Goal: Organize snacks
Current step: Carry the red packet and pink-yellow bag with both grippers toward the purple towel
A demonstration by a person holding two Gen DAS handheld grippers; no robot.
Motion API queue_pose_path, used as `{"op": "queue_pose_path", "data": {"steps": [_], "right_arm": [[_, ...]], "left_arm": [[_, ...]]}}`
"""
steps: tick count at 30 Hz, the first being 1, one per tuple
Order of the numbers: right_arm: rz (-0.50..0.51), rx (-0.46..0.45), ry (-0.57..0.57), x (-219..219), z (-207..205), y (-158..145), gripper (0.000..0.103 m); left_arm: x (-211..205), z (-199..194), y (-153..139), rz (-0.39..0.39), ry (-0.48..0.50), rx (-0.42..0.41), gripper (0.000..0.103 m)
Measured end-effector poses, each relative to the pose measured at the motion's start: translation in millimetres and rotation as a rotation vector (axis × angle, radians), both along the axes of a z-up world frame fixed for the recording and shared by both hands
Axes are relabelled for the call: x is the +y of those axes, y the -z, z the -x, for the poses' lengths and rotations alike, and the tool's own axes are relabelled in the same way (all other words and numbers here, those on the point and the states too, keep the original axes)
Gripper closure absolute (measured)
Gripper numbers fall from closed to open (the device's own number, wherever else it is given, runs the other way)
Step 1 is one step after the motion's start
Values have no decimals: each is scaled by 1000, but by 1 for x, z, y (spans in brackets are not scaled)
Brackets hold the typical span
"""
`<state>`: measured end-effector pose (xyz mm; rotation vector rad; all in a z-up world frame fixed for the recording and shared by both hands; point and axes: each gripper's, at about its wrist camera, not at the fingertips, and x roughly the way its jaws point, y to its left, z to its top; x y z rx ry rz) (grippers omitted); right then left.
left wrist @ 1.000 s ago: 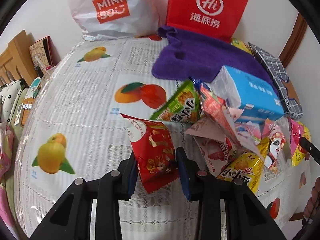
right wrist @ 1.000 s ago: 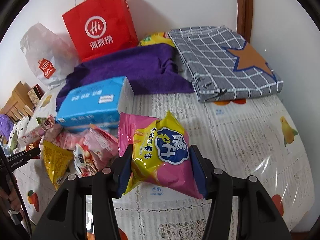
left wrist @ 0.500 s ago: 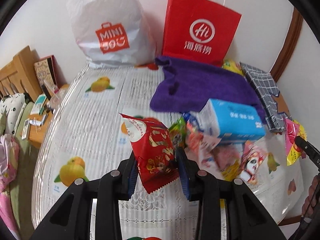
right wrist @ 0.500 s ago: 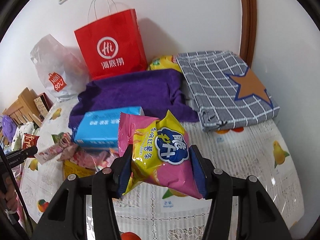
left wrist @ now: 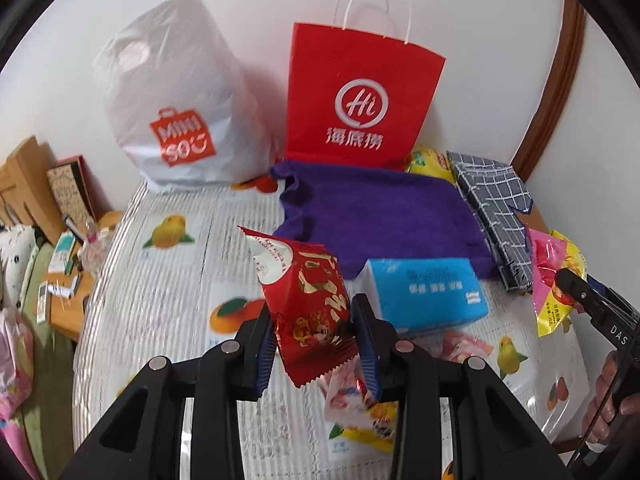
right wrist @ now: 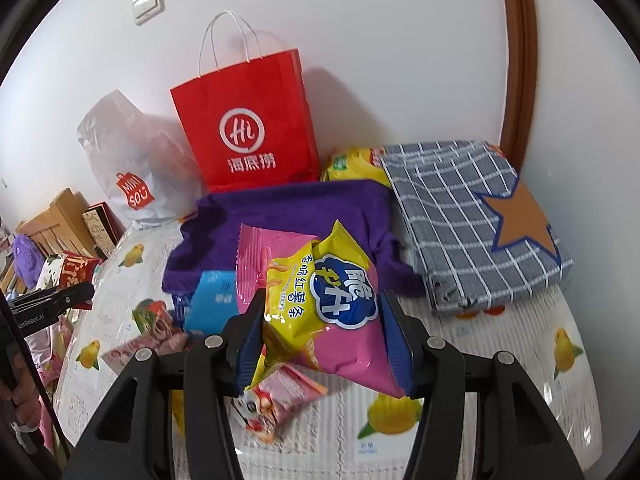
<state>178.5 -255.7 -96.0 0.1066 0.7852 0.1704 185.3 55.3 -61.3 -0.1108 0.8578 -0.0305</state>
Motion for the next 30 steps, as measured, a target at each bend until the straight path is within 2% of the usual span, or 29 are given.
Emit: {"op": "queue_pose_path", "data": {"steps": [8,14,30], "right_arm": [[2,-20,-2,4,-30,-11,49],[-7,-12,2,7,-56,-7,49],[11,38,17,15,-131,26,49]], "left_arm": [[-11,-31,-15,-10,39,-18,69],[-18,-56,-15,-26,66,-19,69],[-13,-129,18,-50,103,42,69]]}}
